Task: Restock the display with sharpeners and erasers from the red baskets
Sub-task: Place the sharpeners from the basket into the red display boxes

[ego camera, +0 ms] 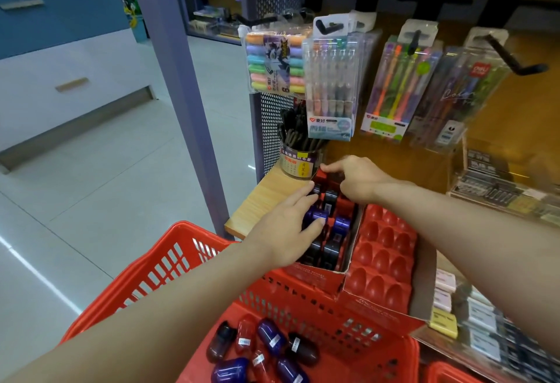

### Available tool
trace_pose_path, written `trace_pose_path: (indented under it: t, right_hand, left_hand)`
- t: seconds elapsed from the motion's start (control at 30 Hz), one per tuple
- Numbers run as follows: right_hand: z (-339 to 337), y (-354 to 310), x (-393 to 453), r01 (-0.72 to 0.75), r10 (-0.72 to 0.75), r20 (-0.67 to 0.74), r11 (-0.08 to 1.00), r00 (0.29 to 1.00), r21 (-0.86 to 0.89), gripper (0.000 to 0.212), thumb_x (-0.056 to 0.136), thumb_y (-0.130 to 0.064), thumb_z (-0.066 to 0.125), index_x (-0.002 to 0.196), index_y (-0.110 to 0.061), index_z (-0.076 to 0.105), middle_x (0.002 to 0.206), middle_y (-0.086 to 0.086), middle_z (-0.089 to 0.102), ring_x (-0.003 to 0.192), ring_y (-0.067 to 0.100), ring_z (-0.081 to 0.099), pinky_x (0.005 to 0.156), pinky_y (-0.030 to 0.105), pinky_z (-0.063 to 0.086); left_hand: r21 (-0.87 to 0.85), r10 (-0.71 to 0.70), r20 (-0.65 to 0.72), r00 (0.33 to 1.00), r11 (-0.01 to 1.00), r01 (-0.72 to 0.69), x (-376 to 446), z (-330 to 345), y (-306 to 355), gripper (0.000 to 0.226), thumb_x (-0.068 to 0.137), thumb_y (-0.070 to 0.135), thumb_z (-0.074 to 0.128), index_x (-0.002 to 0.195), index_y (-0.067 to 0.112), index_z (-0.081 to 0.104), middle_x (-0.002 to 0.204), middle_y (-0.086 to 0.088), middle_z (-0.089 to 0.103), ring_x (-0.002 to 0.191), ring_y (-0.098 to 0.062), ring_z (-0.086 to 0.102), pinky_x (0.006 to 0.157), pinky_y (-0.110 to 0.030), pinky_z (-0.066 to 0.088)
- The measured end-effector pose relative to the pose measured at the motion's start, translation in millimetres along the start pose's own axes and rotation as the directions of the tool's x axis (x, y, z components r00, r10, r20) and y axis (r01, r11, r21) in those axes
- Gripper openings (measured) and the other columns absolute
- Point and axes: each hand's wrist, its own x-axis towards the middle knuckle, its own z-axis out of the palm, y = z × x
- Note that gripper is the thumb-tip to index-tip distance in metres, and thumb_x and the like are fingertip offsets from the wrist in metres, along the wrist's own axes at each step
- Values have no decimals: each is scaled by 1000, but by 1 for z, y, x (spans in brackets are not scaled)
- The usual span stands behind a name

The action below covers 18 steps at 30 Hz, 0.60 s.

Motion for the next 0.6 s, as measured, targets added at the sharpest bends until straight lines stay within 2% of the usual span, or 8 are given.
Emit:
trace_pose_path:
  t: [0.07,0.13,0.17,0.23,0.3,0.37,0.47,0.6]
  right_hand:
    - [2,-2,-4,13,-12,25,999,1000,-40,71,87,12,43,146,-28,44,156,4,31,143,23,32,108,25,34]
    - [2,-3,-12,38,-36,33,998,999,-59,76,87,12,43,151,-29,34,158,3,23,145,24,26,112,28,30]
    - [2,-2,-19,50,-50,-8,998,999,-42,78,85,13,43,152,-27,32,158,2,23,145,23,25,112,27,28]
    - [4,1,-35,81,-79,-165,997,983,4,73,82,13,43,147,-21,42,154,1,34,142,20,31,112,24,24]
    - [10,2,-55,129,-129,-232,992,964,-15,65,81,11,43,139,-17,53,148,1,46,139,19,37,115,27,24]
    - [18,0,-68,166,-174,-169,984,970,-62,67,78,11,44,138,-16,55,148,1,48,138,18,40,118,31,27]
    - [22,-5,-73,155,-166,-92,981,982,-116,63,81,7,47,140,-16,53,152,-2,42,141,17,37,119,31,25]
    - [16,-8,-69,116,-119,-71,992,990,-51,54,86,3,47,136,-15,56,149,3,46,138,21,40,114,28,29]
  left_hand:
    - [33,-7,41,999,999,6,1,-4,3,60,101,43,44,155,21,28,163,19,7,147,-4,17,115,-19,18]
    - [26,-21,63,998,999,19,0,-9,9,60,102,44,44,154,21,28,164,15,8,148,-7,14,119,-24,16]
    - [15,-28,64,998,1000,27,-3,-11,12,59,102,44,43,154,22,28,164,13,9,149,-9,13,120,-25,15]
    - [17,-30,66,997,999,29,-14,-14,15,58,102,43,42,154,22,28,164,10,12,149,-10,12,121,-27,13]
    - [61,-23,98,995,998,17,-28,-16,15,58,102,44,41,155,23,26,164,10,9,150,-9,9,118,-23,9]
    - [98,-32,145,989,995,18,-38,-17,17,61,103,44,40,156,22,21,165,10,2,150,-9,5,115,-20,5]
    - [130,-67,187,980,991,43,-41,-19,25,65,103,46,39,157,19,17,165,8,-5,151,-10,0,119,-25,5]
    - [132,-90,187,978,989,66,-40,-16,31,64,103,44,39,157,18,17,165,7,-6,151,-13,0,123,-31,8]
